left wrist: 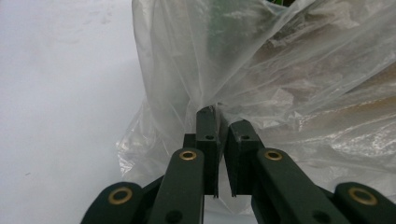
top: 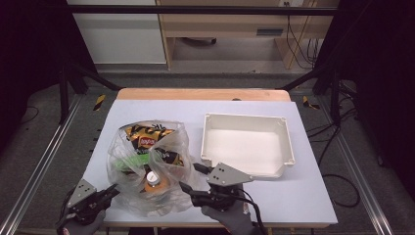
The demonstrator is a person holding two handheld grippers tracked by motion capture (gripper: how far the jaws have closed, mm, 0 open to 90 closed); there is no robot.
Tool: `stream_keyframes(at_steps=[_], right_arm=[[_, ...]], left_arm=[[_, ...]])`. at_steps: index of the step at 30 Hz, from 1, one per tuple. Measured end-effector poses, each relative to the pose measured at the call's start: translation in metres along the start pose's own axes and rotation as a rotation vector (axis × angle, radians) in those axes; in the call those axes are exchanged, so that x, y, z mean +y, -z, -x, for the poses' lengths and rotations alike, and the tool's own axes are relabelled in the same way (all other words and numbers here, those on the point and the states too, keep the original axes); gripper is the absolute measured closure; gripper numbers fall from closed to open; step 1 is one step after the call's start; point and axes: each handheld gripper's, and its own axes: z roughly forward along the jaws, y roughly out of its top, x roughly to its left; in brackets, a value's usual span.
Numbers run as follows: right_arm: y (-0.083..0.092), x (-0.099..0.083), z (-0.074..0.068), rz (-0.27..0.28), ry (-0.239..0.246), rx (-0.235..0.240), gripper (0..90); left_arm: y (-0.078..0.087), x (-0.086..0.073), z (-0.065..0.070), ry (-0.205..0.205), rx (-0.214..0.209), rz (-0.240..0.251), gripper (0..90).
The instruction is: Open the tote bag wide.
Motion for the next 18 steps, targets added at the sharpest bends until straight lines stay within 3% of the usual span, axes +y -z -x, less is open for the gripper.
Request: stream_keyframes(at_steps=[3, 5, 13, 15, 18], right_arm=[[-0.009, 0.001, 0.003, 0.002, -0.023, -0.007, 75.8], [-0.012, -0.003, 0.009, -0.014, -0.042, -0.018, 88.0], [-0.024, -0.046, 0.031, -0.153, -0.127, -0.019, 90.0], [-0.028, -0.050, 0.031, -0.188, -0.129, -0.019, 90.0], [-0.031, -0.051, 0.030, -0.197, -0.124, -0.014, 90.0]], left_arm=[[0.000, 0.000, 0.000, -0.006, 0.003, -0.004, 84.3], [-0.001, 0.000, 0.000, -0.007, 0.005, -0.009, 84.2], [0.000, 0.002, -0.001, -0.003, 0.007, 0.004, 78.7], [0.004, 0.003, -0.001, -0.004, 0.001, 0.031, 71.0], [0.014, 0.010, 0.000, 0.005, 0.019, 0.100, 47.2]])
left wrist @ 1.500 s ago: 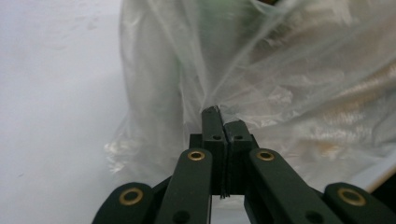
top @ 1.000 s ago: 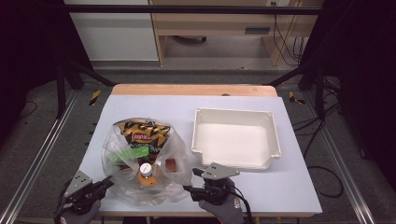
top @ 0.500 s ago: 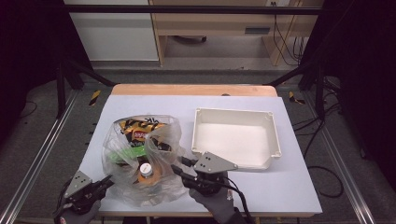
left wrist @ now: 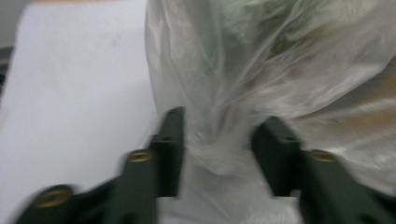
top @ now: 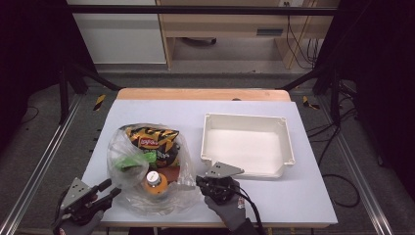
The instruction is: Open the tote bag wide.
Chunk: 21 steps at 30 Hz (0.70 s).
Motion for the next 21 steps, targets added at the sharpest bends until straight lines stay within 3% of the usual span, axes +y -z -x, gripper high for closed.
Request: stream_keyframes(at_steps=[5, 11, 15, 21], right_arm=[[-0.001, 0.000, -0.001, -0.007, 0.001, 0.003, 90.0], [0.001, 0.001, 0.000, -0.008, -0.001, -0.003, 90.0], [0.002, 0.001, 0.001, -0.008, 0.000, -0.005, 90.0], [0.004, 0.001, 0.000, -0.007, 0.007, 0.000, 90.0]], left_arm=[[0.021, 0.019, 0.001, 0.014, -0.010, 0.126, 29.3], [0.039, 0.049, -0.004, 0.041, -0.024, 0.204, 25.3], [0.041, 0.070, -0.001, 0.023, -0.030, 0.239, 24.8], [0.030, 0.090, 0.009, -0.004, -0.078, 0.224, 22.6]])
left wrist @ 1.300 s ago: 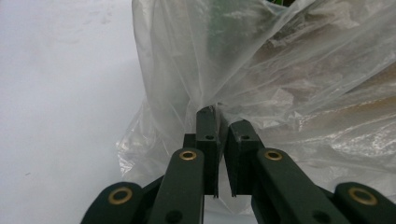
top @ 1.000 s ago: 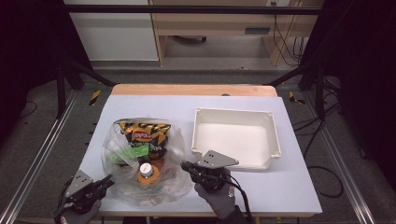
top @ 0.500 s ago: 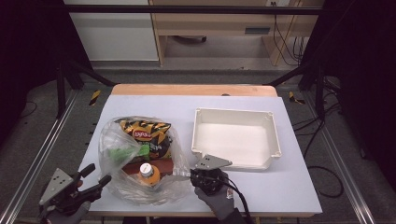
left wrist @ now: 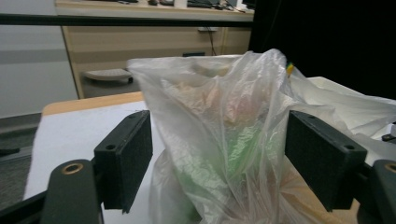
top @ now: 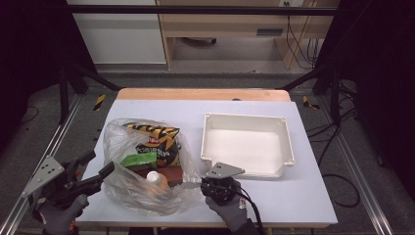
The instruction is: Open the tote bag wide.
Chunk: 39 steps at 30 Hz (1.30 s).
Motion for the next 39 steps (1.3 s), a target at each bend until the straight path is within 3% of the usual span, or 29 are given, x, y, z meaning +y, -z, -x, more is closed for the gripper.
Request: stream_keyframes(at_steps=[4, 8, 11, 14, 16, 18, 20, 24, 30, 34, 39], right_arm=[[0.000, 0.000, 0.000, -0.006, 0.001, 0.004, 90.0], [0.000, 0.000, -0.002, -0.005, 0.004, 0.012, 90.0], [-0.001, 0.000, -0.003, -0.012, 0.007, 0.015, 90.0], [-0.001, 0.000, -0.003, -0.016, 0.010, 0.019, 90.0], [-0.001, 0.000, -0.004, -0.015, 0.010, 0.022, 90.0], [-0.001, 0.000, -0.004, -0.012, 0.011, 0.024, 90.0], [0.001, 0.000, -0.004, -0.010, 0.013, 0.025, 90.0], [0.006, 0.000, -0.002, -0.002, 0.011, 0.024, 90.0], [0.012, -0.001, 0.001, 0.012, 0.001, 0.013, 90.0], [0.015, -0.003, 0.002, 0.015, -0.009, 0.018, 90.0], [0.012, -0.005, 0.001, 0.010, -0.016, 0.033, 89.6]], left_arm=[[-0.004, 0.007, 0.013, -0.021, -0.030, 0.017, 21.5], [-0.011, 0.008, 0.026, -0.063, -0.024, -0.013, 18.0], [-0.016, 0.013, 0.025, -0.025, -0.030, -0.011, 18.4], [-0.021, 0.018, 0.026, -0.013, -0.021, -0.029, 23.9], [-0.026, 0.018, 0.029, -0.038, -0.001, -0.086, 36.3], [-0.032, 0.013, 0.031, -0.061, 0.068, -0.146, 49.6], [-0.034, 0.006, 0.028, -0.047, 0.098, -0.179, 65.4], [-0.027, -0.005, 0.020, -0.031, 0.117, -0.190, 88.4], [-0.008, -0.024, 0.008, -0.048, 0.192, -0.214, 90.0], [-0.006, -0.047, -0.005, -0.024, 0.234, -0.270, 90.0], [-0.022, -0.073, -0.013, -0.001, 0.215, -0.360, 90.0]])
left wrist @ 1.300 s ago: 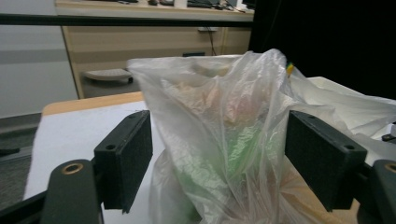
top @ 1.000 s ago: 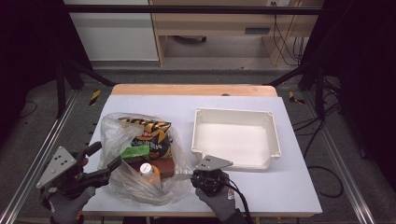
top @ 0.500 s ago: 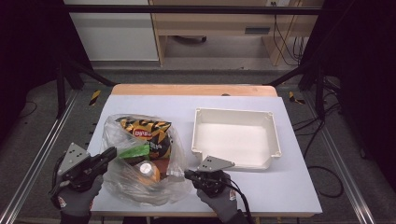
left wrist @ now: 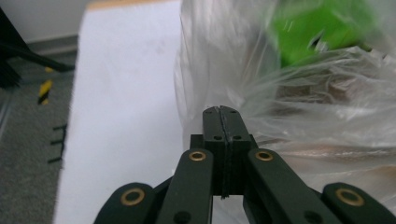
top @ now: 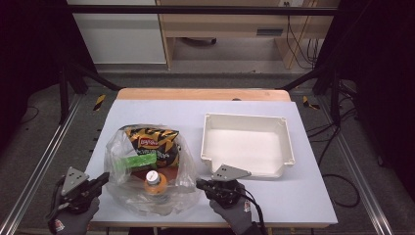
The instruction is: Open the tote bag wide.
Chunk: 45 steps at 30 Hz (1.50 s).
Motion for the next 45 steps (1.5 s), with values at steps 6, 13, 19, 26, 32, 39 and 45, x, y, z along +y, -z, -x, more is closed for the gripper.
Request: stream_keyframes(at_steps=[6, 13, 19, 26, 32, 39, 45], right_arm=[[-0.005, -0.006, -0.003, -0.042, 0.005, -0.011, 89.4], [-0.015, -0.018, 0.006, -0.094, -0.034, -0.069, 88.1], [-0.019, -0.020, 0.005, -0.085, 0.000, -0.070, 71.7], [0.024, -0.020, 0.009, 0.035, 0.029, -0.028, 45.3], [0.061, 0.003, 0.014, 0.177, 0.013, -0.042, 41.8], [0.056, 0.059, 0.009, 0.303, 0.021, -0.035, 39.7], [0.011, 0.083, -0.004, 0.238, 0.034, -0.017, 38.3]], left_arm=[[-0.010, -0.013, 0.005, -0.019, -0.039, -0.070, 90.0], [-0.019, -0.021, 0.005, -0.015, -0.042, -0.098, 90.0], [-0.022, -0.027, -0.002, 0.013, -0.127, -0.039, 89.9], [-0.022, -0.027, -0.001, -0.004, -0.115, -0.024, 89.9], [-0.020, -0.027, 0.001, -0.020, -0.101, -0.003, 89.9], [-0.020, -0.027, 0.002, -0.035, -0.095, -0.009, 89.9], [-0.020, -0.027, 0.001, -0.037, -0.095, -0.005, 89.8]])
